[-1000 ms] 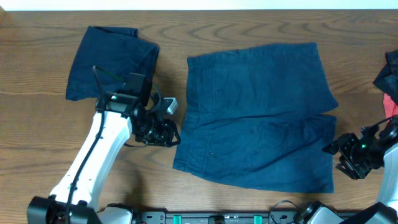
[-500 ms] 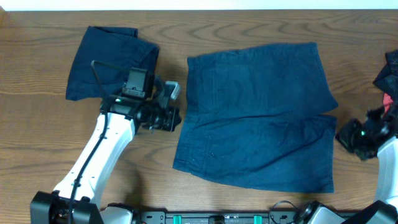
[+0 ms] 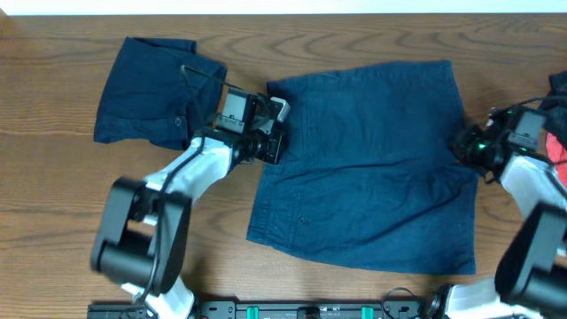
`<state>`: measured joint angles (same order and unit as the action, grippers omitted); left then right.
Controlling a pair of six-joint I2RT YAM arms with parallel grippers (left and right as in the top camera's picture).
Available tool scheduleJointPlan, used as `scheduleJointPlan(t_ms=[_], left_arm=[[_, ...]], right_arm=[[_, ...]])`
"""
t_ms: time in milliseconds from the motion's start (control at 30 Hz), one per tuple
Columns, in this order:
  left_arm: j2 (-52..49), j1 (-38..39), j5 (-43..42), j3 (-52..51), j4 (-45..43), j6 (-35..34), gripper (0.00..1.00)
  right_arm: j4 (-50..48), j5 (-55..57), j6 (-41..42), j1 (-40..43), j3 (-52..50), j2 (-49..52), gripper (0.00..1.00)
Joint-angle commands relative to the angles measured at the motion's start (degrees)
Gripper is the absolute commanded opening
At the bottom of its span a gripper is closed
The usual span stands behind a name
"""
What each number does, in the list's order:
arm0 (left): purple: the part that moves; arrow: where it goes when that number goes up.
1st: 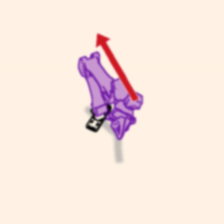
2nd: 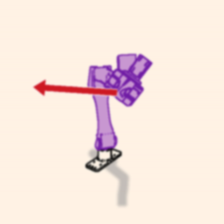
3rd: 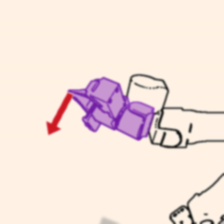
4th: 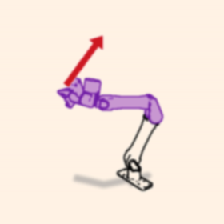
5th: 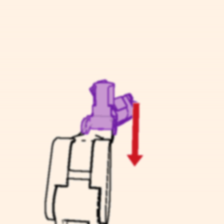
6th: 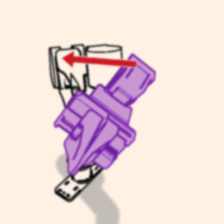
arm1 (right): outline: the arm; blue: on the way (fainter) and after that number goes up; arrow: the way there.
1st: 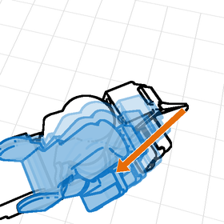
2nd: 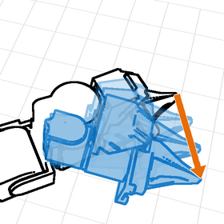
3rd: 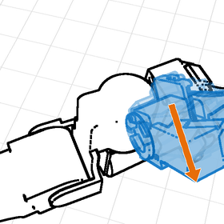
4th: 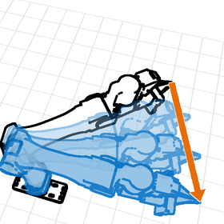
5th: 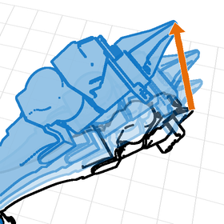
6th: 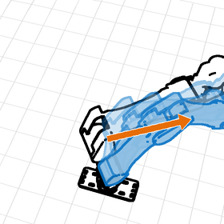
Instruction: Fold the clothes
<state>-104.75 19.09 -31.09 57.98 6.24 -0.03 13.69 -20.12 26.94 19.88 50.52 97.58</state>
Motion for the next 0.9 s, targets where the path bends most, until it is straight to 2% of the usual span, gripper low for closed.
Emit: scheduleJointPlan(t_ms=[0, 133, 300, 400, 533, 667, 767, 867], left_arm=[[-3.56, 0.13, 0.26, 0.09, -1.99, -0.31, 0.06], [-8.17, 0.11, 0.63, 0.09, -5.79, -2.62, 0.06], [-13.64, -0.87, 6.29, 0.11, -12.76, -9.7, 0.06], [-15.34, -3.56, 6.32, 0.15, -16.96, -13.79, 0.06], [-15.37, -7.87, 3.98, 2.12, -18.32, -15.76, 0.06], [-14.58, -11.89, -4.81, 5.07, -17.42, -15.76, 0.06], [-12.98, -13.51, -8.72, 5.6, -16.04, -15.76, 0.06], [-10.71, -14.1, -8.79, 5.6, -12.76, -15.65, 0.06]], right_arm=[[-2.62, 0.22, 3.96, -2.27, -0.13, 6.29, 0.01], [-7.78, 0.39, 7.45, -4.44, -0.13, 13.33, 0.01], [-17.68, 0.24, 12.52, -8.07, -0.11, 20.06, 0.01], [-23.47, -0.07, 13.33, -10.08, -0.11, 21.33, 0.01], [-28.44, -1.25, 13.22, -10.78, 0.68, 21.11, 0.02], [-28.37, -7.37, 10.1, -9.18, 2.67, 20.46, 0.13], [-24.63, -10.34, 8.04, -6.93, 3.13, 18.71, 0.14], [-18.23, -9.9, 4.46, -3.48, 3.13, 15.76, 0.11]])
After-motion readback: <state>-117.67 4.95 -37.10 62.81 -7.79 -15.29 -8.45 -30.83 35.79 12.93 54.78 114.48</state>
